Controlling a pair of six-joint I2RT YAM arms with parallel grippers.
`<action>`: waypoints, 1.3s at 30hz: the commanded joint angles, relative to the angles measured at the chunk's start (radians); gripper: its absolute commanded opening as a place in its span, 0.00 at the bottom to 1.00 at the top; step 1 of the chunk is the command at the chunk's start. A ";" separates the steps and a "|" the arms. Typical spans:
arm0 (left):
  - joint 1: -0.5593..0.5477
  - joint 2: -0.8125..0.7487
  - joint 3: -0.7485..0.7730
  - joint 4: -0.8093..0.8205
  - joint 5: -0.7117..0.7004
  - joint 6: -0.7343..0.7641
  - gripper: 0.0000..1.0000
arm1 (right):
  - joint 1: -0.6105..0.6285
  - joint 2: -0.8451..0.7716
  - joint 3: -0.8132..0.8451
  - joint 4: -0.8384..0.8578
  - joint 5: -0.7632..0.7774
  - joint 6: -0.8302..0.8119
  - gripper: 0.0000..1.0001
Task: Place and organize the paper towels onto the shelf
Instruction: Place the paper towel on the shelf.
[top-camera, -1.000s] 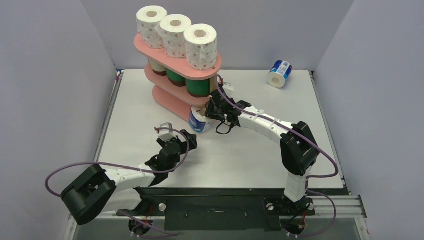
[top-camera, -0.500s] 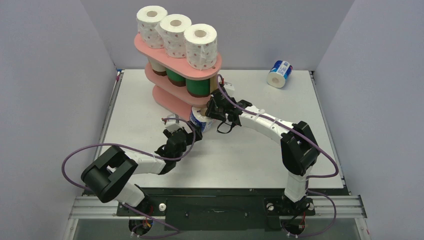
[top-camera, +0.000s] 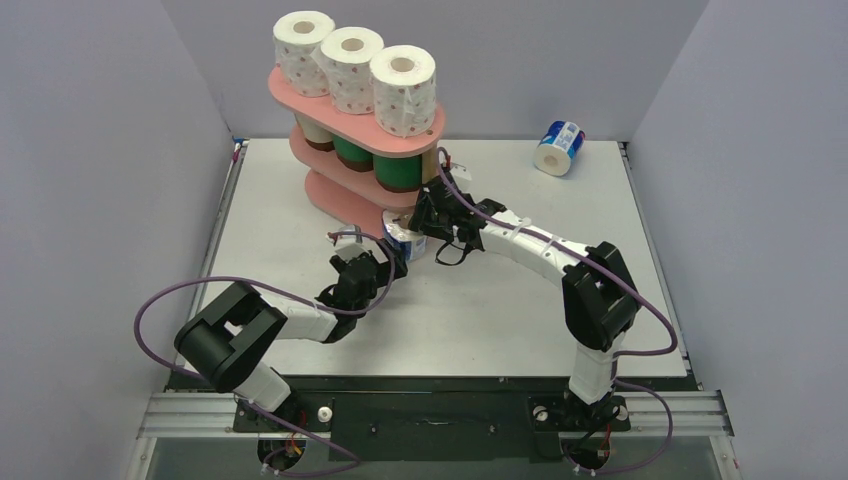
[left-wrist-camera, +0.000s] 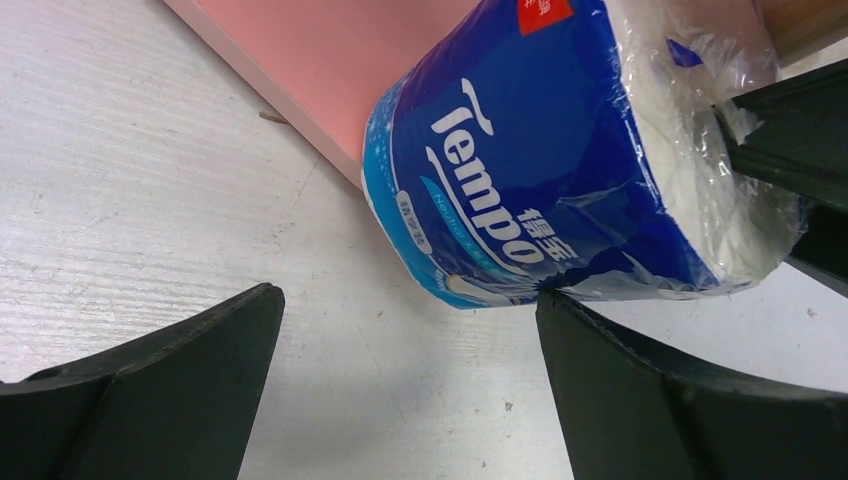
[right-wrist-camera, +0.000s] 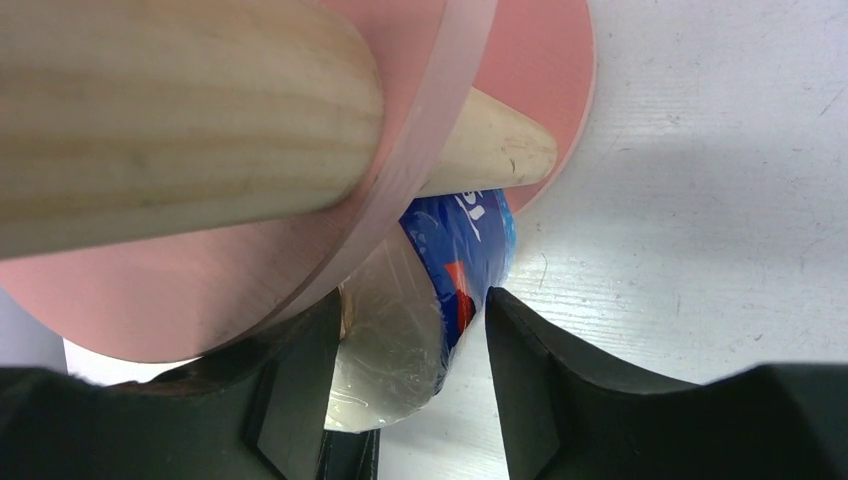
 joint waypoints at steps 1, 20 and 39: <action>0.014 0.000 0.037 0.066 -0.031 -0.002 0.98 | -0.008 -0.088 -0.003 0.086 0.019 0.023 0.52; 0.046 -0.002 0.068 0.051 -0.037 -0.011 0.98 | 0.038 -0.390 -0.443 0.398 0.176 -0.186 0.37; 0.052 -0.243 -0.027 -0.118 -0.076 -0.046 0.98 | 0.155 -0.248 -0.561 0.773 0.158 -0.295 0.27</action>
